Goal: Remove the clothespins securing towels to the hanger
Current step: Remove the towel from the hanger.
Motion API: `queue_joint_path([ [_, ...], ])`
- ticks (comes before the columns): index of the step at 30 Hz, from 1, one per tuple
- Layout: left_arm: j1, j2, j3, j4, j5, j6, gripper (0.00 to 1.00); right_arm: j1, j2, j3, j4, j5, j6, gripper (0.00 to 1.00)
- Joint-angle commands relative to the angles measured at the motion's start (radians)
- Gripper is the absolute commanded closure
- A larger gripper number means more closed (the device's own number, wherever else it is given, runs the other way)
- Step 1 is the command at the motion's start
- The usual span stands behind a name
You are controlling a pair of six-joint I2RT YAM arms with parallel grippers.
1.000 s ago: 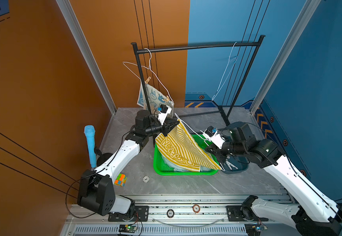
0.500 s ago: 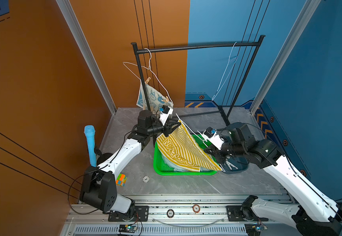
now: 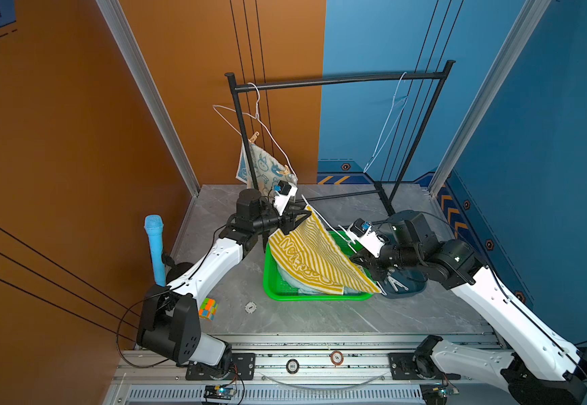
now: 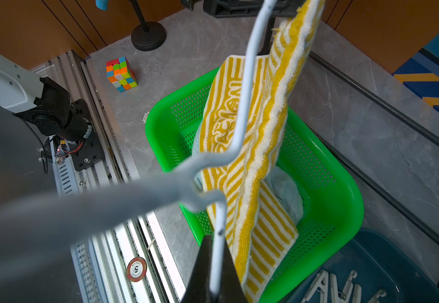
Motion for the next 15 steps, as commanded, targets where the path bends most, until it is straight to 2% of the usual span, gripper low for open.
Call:
queue_joint_path([
  [1, -0.005, -0.016, 0.014, 0.010, 0.003, 0.020, 0.63, 0.007, -0.008, -0.013, 0.024, 0.007, 0.002, 1.00],
  [11, -0.004, -0.026, 0.003, 0.008, -0.010, 0.034, 0.64, 0.006, 0.009, -0.019, 0.024, 0.015, 0.003, 1.00],
  [15, -0.003, -0.024, -0.005, 0.008, -0.029, 0.039, 0.59, 0.005, 0.009, -0.019, 0.023, 0.019, 0.003, 1.00],
])
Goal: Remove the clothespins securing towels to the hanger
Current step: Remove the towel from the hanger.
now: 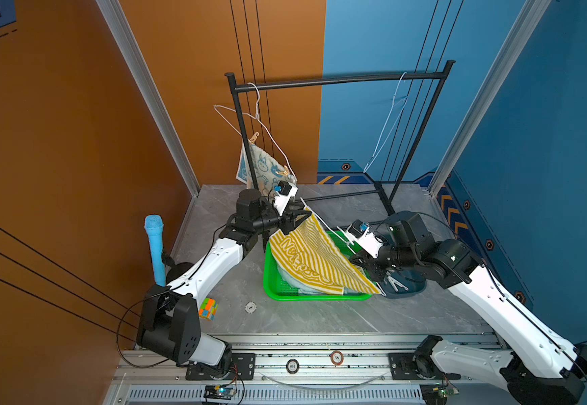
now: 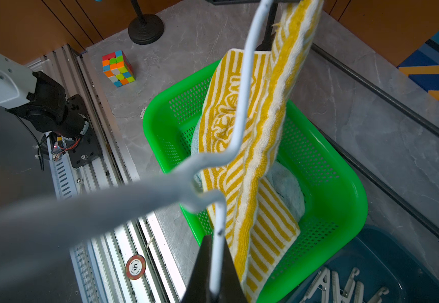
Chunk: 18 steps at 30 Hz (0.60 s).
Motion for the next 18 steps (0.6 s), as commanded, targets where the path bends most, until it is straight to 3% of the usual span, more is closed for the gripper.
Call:
queue_joint_path([
  [1, -0.003, -0.025, -0.005, 0.008, -0.022, 0.016, 0.58, 0.004, -0.001, -0.005, 0.018, 0.017, 0.004, 1.00],
  [18, -0.006, -0.039, -0.032, -0.020, -0.036, 0.036, 0.60, 0.000, 0.005, -0.010, 0.018, 0.034, 0.008, 1.00],
])
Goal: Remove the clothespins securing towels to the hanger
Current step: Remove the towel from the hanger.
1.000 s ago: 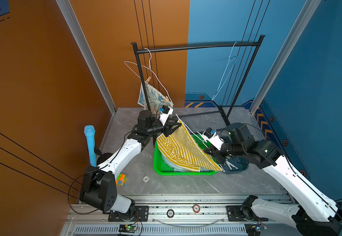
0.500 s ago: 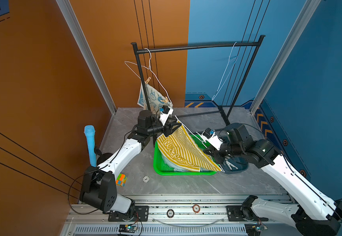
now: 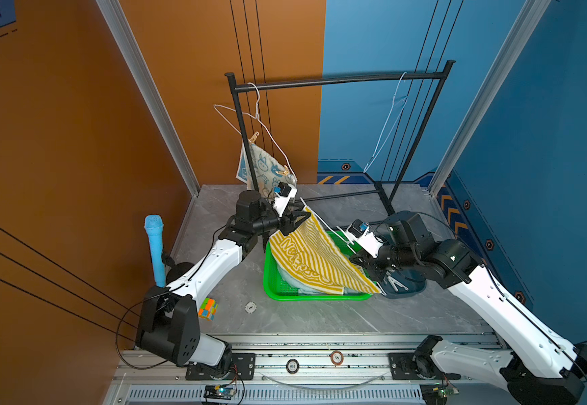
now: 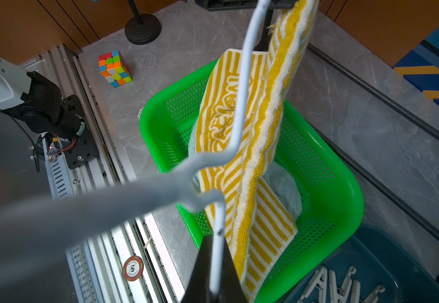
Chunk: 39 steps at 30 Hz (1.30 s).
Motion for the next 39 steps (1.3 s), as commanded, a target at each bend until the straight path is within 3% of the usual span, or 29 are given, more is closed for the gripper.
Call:
queue_joint_path([
  [1, -0.005, -0.026, -0.014, -0.012, -0.010, 0.018, 0.61, -0.001, 0.005, -0.009, 0.016, 0.015, 0.008, 1.00],
  [20, -0.011, -0.058, -0.008, -0.012, 0.002, 0.018, 0.96, -0.021, 0.015, -0.003, 0.008, 0.054, 0.042, 1.00],
  [30, -0.009, -0.193, -0.017, -0.031, -0.015, 0.016, 1.00, -0.052, 0.050, 0.003, -0.013, 0.094, 0.062, 1.00],
  [39, 0.002, -0.367, 0.076, -0.030, -0.145, 0.012, 1.00, -0.072, 0.050, 0.005, -0.005, 0.130, 0.077, 1.00],
])
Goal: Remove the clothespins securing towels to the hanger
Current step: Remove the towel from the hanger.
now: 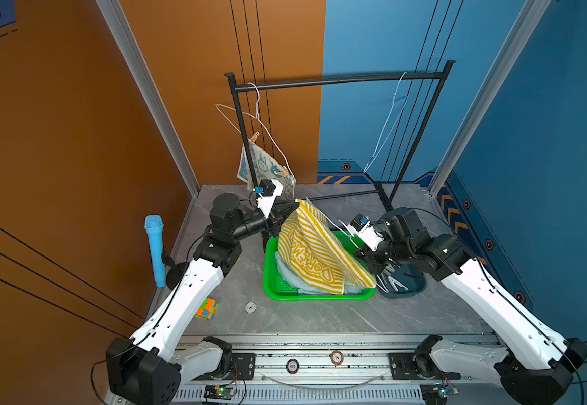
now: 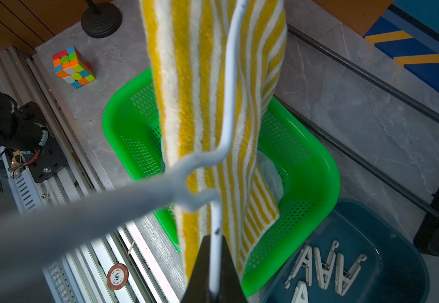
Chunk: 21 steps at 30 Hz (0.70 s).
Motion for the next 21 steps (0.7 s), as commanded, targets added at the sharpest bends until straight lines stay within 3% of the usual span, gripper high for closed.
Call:
queue_joint_path([
  [1, 0.004, -0.077, 0.089, 0.027, -0.084, -0.002, 1.00, -0.014, 0.001, 0.005, -0.001, 0.067, 0.039, 1.00],
  [12, 0.030, -0.154, 0.328, 0.109, -0.175, -0.085, 1.00, -0.075, -0.029, -0.030, 0.067, 0.129, 0.088, 1.00],
  [21, 0.031, -0.143, 0.471, 0.145, -0.192, -0.059, 1.00, -0.148, -0.075, -0.088, 0.087, 0.146, 0.119, 1.00],
])
